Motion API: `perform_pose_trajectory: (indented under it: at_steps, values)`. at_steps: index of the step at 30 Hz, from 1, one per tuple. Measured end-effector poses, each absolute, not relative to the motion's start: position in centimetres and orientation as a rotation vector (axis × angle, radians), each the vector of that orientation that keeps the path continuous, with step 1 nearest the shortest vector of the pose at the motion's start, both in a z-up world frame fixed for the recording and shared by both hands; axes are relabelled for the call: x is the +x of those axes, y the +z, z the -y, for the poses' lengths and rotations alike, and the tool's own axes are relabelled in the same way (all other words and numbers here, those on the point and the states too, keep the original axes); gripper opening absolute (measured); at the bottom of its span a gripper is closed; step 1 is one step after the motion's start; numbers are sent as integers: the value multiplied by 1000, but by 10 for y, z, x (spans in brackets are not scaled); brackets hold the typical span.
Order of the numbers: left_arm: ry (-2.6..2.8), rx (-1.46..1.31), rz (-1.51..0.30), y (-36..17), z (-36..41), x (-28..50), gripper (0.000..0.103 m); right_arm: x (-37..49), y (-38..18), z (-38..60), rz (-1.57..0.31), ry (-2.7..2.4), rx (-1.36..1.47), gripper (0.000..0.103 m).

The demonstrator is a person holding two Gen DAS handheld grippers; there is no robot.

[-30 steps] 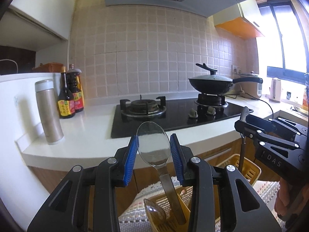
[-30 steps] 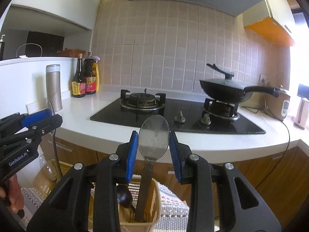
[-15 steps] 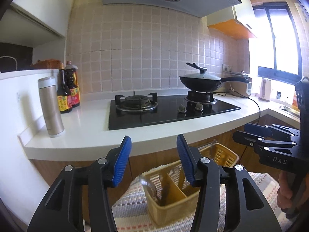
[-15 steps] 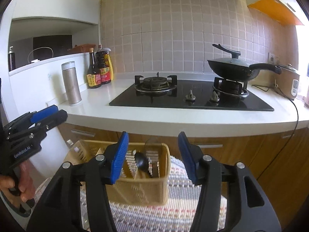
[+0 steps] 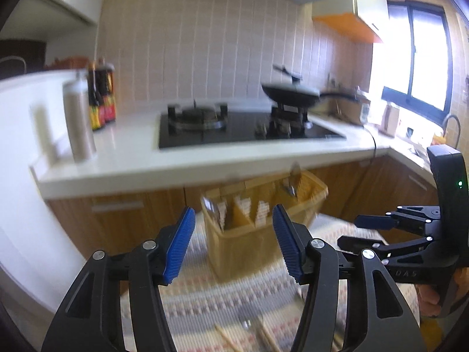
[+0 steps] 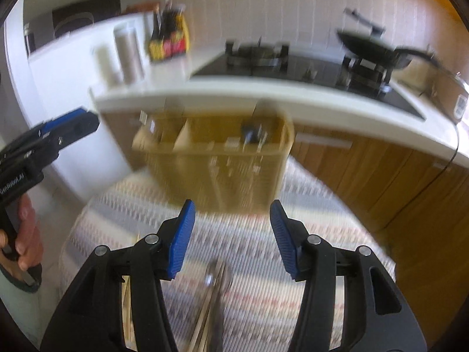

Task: Organize utensils
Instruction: 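Lower the right tool to the row and grasp a clear plastic spoon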

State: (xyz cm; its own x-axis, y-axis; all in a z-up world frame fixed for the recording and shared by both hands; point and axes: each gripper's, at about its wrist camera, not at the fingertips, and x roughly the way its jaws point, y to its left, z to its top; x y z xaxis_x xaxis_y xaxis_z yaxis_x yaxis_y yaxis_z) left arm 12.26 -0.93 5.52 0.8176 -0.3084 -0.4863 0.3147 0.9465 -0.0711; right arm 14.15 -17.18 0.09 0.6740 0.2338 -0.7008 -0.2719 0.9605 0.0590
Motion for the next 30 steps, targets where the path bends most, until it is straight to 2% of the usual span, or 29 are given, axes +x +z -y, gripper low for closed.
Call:
perform_pose_trajectory:
  at_steps: [6,9,13,17,26,28,30]
  values:
    - [-365,38,-720,7,14,130,54,139,-48,166,-999,339,-20,35]
    - [-386,25,-889,-29,13,146,54,140,-71,164,-1095,374,13,34]
    - [-408,-2,-1003,-63,13,158,54,134,-91,159,-1155,386,19,30]
    - [-375,22,-1018,-80,19,165,57,128,-105,156,-1176,384,8,28]
    - [-332,94,-1009,-94,35,170,57,131,-119,143,-1161,351,-58,14]
    - [-331,94,-1013,-95,39,173,57,130,-121,140,-1158,349,-74,8]
    - [-326,97,-1016,-97,41,175,57,129,-123,137,-1160,350,-83,8]
